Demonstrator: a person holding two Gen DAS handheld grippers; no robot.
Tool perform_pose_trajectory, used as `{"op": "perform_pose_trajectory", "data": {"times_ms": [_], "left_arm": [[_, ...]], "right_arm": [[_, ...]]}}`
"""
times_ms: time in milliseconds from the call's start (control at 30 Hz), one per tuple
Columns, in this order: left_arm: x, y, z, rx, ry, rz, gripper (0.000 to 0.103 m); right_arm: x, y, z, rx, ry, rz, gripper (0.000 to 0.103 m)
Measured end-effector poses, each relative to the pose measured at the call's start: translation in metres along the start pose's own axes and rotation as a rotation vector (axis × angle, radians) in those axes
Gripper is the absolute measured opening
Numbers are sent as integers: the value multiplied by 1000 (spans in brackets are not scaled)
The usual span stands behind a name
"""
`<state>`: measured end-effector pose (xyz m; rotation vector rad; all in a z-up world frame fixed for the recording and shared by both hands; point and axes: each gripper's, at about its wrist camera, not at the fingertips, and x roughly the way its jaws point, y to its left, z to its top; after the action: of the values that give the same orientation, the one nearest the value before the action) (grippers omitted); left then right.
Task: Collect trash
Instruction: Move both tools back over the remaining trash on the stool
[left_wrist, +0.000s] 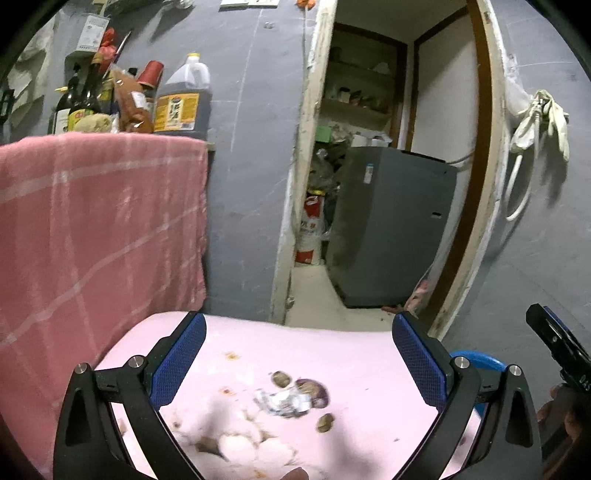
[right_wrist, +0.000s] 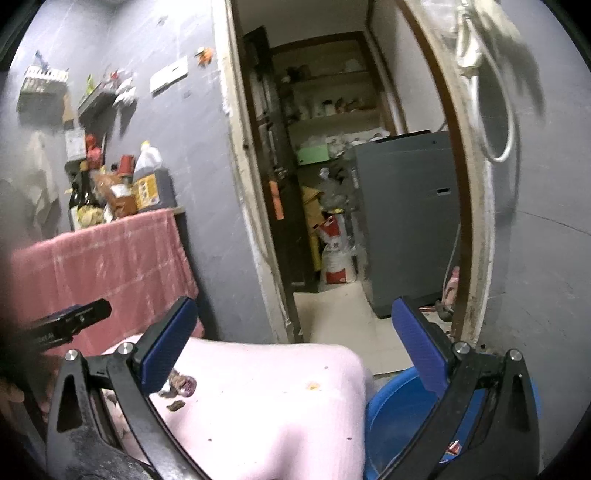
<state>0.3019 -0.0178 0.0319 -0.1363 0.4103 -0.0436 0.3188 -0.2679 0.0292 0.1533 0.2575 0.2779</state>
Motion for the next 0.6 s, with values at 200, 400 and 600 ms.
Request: {"op": "perform_pose_trajectory", "data": {"times_ms": [200, 400, 600], "left_arm": [[8, 21, -10, -5, 68, 18, 99], [21, 33, -22, 23, 160, 29, 99], [38, 40, -32, 32, 277, 23, 98]], "right_arm": [[20, 21, -8, -52, 75, 37, 103], [47, 40, -24, -124, 222, 38, 103], [73, 59, -45, -186, 377, 77, 103]]}}
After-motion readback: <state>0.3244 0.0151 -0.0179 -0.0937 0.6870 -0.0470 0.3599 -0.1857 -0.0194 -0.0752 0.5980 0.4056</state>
